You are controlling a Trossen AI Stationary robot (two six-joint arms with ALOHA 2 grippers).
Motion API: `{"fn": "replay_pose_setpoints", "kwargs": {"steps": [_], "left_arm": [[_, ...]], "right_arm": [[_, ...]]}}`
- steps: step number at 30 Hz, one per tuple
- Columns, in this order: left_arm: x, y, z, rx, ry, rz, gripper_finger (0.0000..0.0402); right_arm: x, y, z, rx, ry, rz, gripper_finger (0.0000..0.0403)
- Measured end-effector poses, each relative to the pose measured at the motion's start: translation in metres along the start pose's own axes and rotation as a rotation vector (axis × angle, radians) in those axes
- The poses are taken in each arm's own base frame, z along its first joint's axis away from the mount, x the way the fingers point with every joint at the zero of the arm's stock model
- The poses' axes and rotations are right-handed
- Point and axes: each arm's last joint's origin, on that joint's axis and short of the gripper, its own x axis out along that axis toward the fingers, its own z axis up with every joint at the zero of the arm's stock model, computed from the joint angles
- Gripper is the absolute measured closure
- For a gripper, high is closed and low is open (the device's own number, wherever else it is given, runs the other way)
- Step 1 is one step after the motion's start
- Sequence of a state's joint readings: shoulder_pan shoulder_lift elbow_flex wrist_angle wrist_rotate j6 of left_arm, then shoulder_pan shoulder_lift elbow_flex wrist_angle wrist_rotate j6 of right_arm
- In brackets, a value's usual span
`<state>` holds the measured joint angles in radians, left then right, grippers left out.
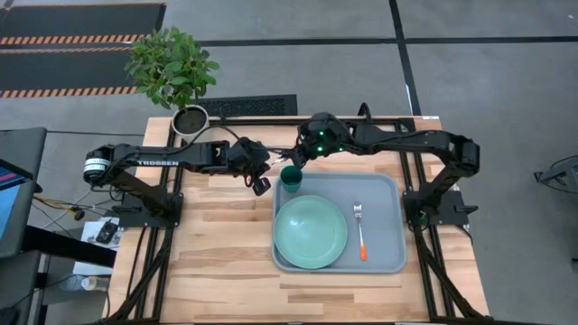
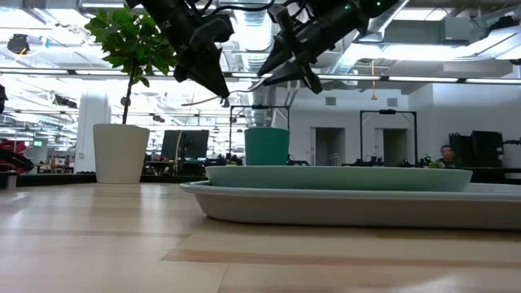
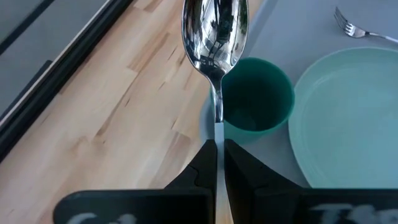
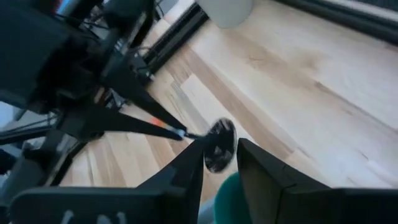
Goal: Pick and place plate/cup/fork/spoon on tray
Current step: Put the orange spoon on the blue tray to the right of the orange fork
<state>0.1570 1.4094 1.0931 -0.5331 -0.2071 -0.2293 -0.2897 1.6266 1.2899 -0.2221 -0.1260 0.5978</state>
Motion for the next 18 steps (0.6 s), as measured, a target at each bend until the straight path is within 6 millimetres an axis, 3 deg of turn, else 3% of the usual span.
{"fn": "replay_pose_setpoints", "kwargs": {"steps": [18], "left_arm": [[-0.0001,-0.0004,0.0016,0.001,-0.017,0.002,0.0401]], "right_arm": [[-0.0008,-0.0041,-0.0008,-0.005,0.021,-0.026,0.0394]]}}
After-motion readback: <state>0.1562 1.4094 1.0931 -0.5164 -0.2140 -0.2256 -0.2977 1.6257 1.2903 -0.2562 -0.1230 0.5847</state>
